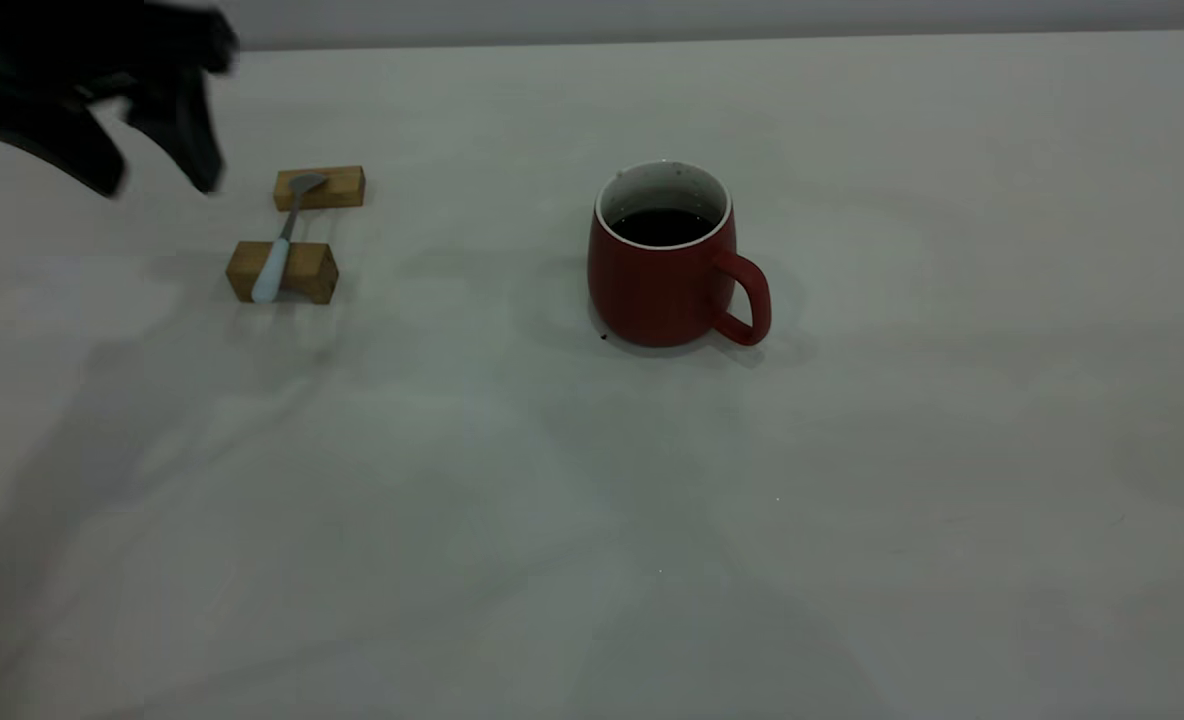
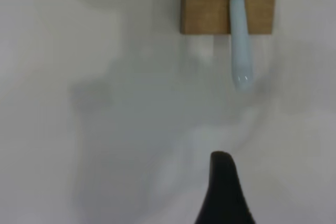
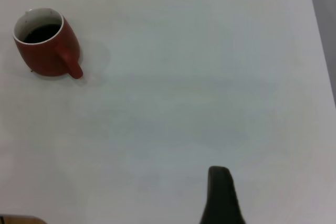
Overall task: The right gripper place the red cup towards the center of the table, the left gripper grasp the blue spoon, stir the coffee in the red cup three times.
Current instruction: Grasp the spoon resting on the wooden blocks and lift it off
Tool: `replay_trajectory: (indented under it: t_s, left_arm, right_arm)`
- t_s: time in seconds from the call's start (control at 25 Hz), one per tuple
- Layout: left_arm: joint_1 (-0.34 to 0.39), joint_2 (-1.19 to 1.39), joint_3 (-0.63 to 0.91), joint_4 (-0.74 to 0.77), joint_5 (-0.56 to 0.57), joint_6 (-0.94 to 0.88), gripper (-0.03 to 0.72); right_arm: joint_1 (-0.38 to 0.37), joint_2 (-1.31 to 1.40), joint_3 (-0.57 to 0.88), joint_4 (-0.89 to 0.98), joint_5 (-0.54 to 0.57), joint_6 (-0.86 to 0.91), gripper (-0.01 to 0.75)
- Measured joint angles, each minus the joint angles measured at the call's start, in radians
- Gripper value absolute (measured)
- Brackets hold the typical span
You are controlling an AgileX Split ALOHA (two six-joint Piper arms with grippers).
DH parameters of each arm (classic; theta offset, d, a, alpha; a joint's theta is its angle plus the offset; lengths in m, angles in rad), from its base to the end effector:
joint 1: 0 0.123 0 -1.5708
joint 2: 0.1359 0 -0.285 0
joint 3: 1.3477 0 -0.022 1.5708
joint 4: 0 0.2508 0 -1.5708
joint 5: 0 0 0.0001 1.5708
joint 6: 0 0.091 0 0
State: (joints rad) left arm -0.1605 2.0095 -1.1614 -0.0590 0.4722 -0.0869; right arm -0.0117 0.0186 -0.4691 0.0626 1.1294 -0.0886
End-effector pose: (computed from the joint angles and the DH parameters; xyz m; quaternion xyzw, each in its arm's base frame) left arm 0.3765 -0.0634 0.1194 0.0126 0.9856 -0.0382 0.1645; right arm -0.0020 0.0052 0.2635 -0.0354 0.8814 0.0077 0.4710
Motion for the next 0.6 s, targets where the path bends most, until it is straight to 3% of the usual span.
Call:
replay_trajectory:
  t_s: [0.6]
  left_arm:
    - [0.000, 0.301, -0.184, 0.000, -0.020, 0.029, 0.594]
  right_arm:
    - [0.000, 0.000, 0.000, 0.000, 0.000, 0.000, 0.588]
